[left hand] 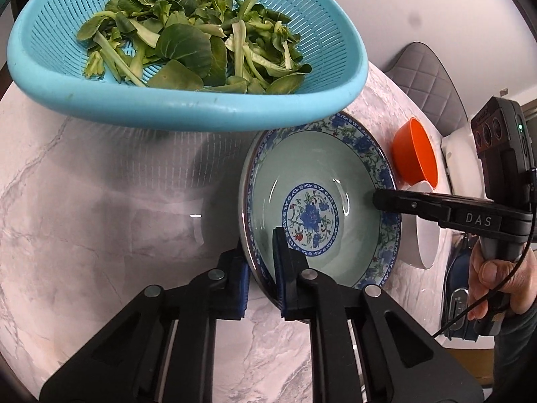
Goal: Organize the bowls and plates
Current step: 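Lift the patterned bowl with both grippers and carry it beside the plate stack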
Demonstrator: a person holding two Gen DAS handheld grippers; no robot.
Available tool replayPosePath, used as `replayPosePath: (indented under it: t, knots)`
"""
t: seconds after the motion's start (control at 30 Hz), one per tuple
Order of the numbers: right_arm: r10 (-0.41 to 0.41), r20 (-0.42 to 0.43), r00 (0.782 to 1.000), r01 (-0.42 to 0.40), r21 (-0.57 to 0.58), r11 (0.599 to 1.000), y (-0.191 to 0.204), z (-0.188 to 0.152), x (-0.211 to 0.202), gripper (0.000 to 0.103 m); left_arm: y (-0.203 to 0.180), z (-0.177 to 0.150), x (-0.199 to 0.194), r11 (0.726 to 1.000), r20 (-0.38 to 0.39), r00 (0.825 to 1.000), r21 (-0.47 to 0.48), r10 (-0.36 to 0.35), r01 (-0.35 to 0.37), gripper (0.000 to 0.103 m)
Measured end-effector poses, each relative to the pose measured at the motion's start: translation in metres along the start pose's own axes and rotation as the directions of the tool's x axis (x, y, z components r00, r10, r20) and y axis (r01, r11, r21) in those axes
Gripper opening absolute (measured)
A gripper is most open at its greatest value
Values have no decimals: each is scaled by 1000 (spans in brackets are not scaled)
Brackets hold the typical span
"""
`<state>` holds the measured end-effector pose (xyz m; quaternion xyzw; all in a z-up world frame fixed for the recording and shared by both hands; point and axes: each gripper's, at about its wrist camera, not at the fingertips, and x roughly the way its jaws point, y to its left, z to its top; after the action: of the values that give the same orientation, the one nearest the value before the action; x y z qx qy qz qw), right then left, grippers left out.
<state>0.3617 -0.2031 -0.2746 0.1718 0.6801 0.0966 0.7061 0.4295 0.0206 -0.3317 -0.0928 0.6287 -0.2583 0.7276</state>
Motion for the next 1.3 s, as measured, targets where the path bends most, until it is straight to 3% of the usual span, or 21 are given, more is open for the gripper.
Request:
replayPosePath:
  t: [0.53, 1.0, 1.3]
  knots:
    - [6, 6, 1000, -6, 27, 1000, 1, -21, -2, 10, -3, -19, -19, 1000, -21, 1000, 2, -12, 12, 10]
    - [60, 33, 998, -60, -11, 998, 35, -96, -32, 11, -4, -101, -67, 999, -41, 998, -18, -38, 37, 10]
    - [93, 17, 995, -93, -13, 996, 55, -146, -18, 11, 14, -169, -95, 999, -50, 998, -46, -24, 21, 10]
